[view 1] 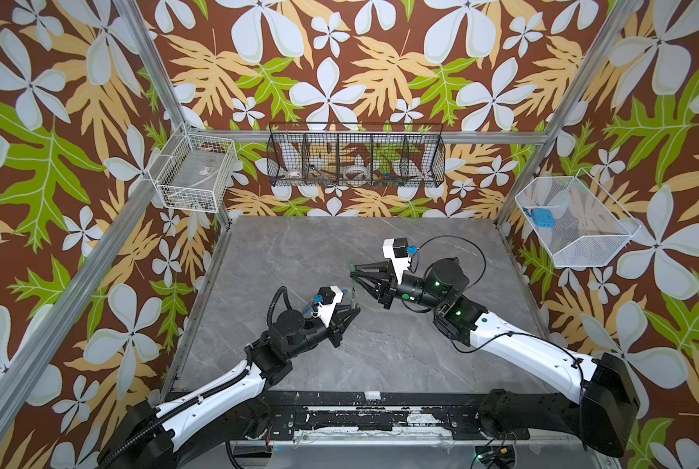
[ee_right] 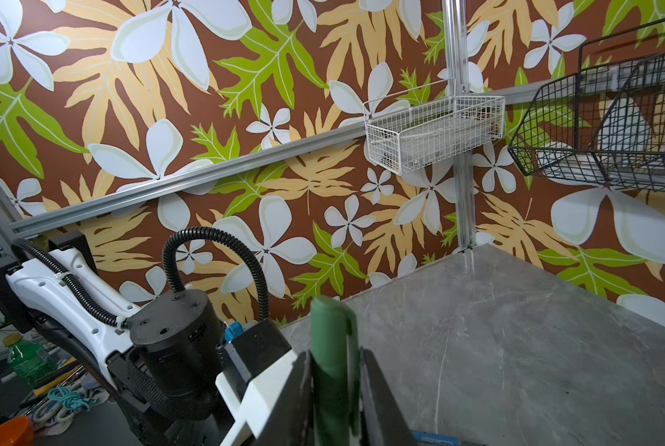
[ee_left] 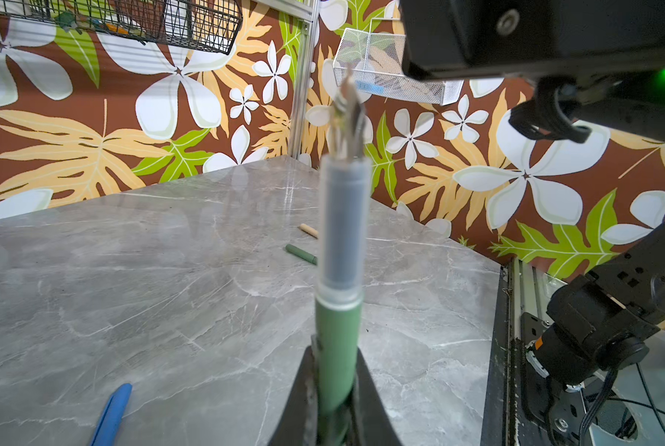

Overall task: Insert the pens into the pen caps
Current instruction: 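Lift the green cap and carry it toward the pen in the left gripper, then align the green cap over the pen nib with the right gripper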

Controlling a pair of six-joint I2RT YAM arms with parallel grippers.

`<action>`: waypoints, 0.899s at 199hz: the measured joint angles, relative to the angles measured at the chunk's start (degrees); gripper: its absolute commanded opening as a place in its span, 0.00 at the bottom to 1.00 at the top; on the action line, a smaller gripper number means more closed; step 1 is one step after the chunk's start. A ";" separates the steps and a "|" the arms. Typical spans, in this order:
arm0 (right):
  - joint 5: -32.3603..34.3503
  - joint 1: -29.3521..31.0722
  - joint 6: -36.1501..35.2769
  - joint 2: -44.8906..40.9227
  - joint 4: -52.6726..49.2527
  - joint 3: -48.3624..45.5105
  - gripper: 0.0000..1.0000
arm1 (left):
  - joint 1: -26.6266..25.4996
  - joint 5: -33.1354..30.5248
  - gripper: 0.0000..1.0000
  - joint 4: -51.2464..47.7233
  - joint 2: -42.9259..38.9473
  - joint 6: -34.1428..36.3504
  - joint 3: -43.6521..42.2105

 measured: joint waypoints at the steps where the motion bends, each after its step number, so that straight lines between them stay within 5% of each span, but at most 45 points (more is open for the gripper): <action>1: 0.00 0.00 0.00 0.04 -0.04 0.00 0.22 | 0.00 0.00 0.00 0.00 0.00 0.00 0.00; 179: 0.96 0.07 -1.22 -1.62 -0.83 -1.84 0.22 | 0.00 0.00 0.00 -0.02 0.50 0.00 0.00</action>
